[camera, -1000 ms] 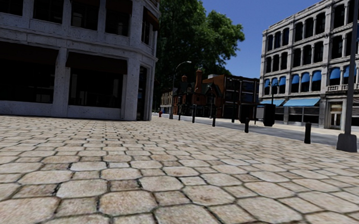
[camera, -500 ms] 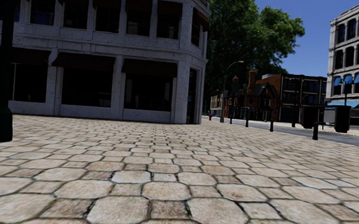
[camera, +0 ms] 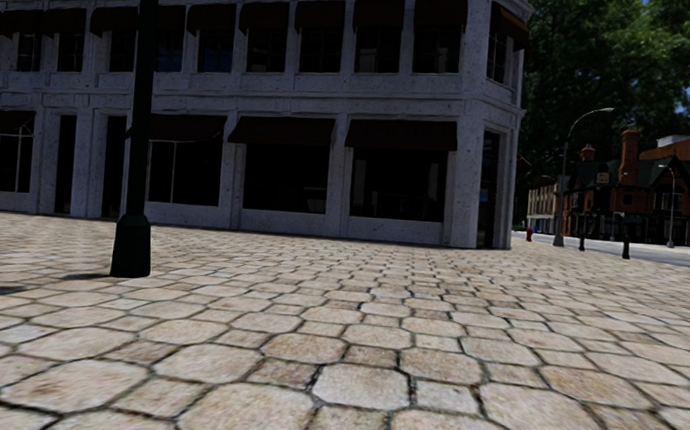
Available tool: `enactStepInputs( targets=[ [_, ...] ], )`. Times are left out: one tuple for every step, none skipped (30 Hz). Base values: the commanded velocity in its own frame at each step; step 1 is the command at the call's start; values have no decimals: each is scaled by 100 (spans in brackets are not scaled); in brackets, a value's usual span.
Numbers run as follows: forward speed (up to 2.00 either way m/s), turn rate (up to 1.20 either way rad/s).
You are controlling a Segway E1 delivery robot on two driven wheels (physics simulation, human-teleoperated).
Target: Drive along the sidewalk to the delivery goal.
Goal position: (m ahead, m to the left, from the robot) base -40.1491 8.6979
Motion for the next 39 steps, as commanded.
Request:
enactStepInputs(
  targets=[
    [123, 81],
    [122, 81],
    [122, 81],
    [122, 83],
    [122, 83],
    [122, 88],
    [122, 91],
    [122, 91],
    [122, 92],
    [122, 92],
    [122, 92],
    [122, 92],
    [122, 92],
    [122, 92],
    [122, 92],
    [122, 92],
    [122, 92],
    [122, 92],
    [122, 92],
    [122, 92],
    [122, 92],
    [122, 89],
    [122, 86],
    [122, 85],
    [122, 85],
    [122, 85],
    [122, 85],
    [122, 84],
    [122, 82],
    [122, 82],
    [122, 82],
    [122, 82],
    [122, 81],
    [122, 81],
    [122, 81],
    [122, 81],
    [122, 81],
    [122, 81],
    [122, 81]
  ],
)
